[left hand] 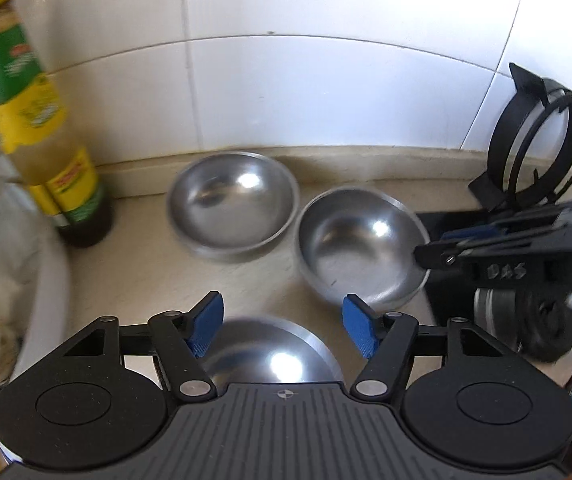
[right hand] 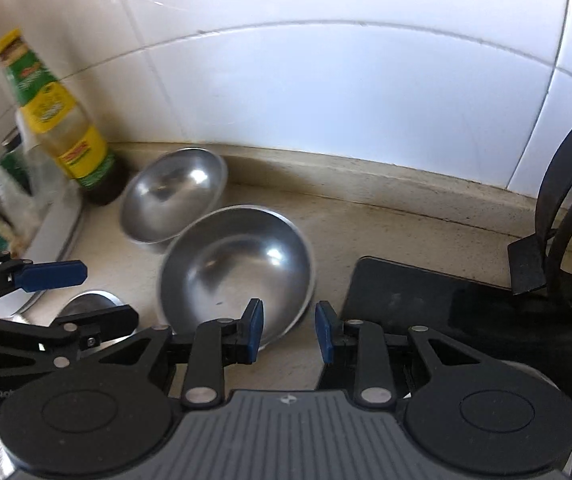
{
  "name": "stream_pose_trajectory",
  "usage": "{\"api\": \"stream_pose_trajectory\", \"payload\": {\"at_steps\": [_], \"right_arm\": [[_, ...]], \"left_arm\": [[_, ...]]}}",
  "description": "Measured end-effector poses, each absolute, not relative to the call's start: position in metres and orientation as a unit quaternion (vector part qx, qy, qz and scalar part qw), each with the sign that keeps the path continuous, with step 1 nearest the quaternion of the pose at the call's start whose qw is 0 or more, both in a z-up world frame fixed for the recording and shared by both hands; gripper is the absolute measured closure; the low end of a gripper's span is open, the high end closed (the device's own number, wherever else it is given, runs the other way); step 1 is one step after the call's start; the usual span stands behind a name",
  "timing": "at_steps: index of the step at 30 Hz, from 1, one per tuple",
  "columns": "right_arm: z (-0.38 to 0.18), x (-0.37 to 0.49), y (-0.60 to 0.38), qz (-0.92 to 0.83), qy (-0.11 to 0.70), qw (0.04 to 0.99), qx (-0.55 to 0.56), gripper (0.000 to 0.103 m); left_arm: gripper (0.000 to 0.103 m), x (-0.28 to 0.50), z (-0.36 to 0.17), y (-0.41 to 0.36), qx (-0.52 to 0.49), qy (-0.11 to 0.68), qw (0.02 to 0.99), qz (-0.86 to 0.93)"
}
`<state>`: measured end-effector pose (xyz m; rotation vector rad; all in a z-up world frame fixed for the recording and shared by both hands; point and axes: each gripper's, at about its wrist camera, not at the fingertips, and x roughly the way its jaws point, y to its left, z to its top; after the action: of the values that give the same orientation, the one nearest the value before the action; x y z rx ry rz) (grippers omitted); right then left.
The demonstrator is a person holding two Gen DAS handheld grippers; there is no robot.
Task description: Organize plates and bowls
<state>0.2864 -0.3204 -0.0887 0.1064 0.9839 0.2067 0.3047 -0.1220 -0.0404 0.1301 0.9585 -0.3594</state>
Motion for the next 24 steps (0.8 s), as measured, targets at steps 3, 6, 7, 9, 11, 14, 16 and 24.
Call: {"api": "stream_pose_trajectory", "payload": {"at_steps": [3,6,7,9,11,14,16,24], "right_arm": [[-0.099,0.299,-0.325,0.096,0.479,0.871,0.061,0.062],[-0.108,0.308,-0.325,0.104,0.489,0.863,0.07,0.062],[-0.111,0.311,-0.325,0.106,0.493,0.86,0.075,0.062],[-0.119,0.315,-0.324,0.112,0.503,0.854,0.077,0.062],[-0.125,0.317,-0.322,0.119,0.512,0.847,0.082,0.066],[-0.129,0.318,-0.322,0.125,0.512,0.845,0.088,0.066],[-0.128,0.318,-0.323,0.123,0.512,0.845,0.09,0.067],[-0.096,0.304,-0.324,0.127,0.484,0.862,0.085,0.068]], "left_arm": [[0.034,0.322,-0.05,-0.134,0.053,0.468,0.864,-0.175],[0.042,0.338,-0.064,-0.145,0.04,0.494,0.849,-0.183],[0.043,0.342,-0.069,-0.148,0.04,0.502,0.844,-0.185],[0.053,0.349,-0.079,-0.154,0.045,0.515,0.836,-0.184],[0.058,0.354,-0.089,-0.157,0.049,0.525,0.829,-0.185],[0.066,0.356,-0.101,-0.158,0.053,0.53,0.826,-0.184],[0.068,0.357,-0.101,-0.155,0.045,0.53,0.826,-0.185],[0.068,0.343,-0.076,-0.152,0.051,0.499,0.844,-0.193]]}}
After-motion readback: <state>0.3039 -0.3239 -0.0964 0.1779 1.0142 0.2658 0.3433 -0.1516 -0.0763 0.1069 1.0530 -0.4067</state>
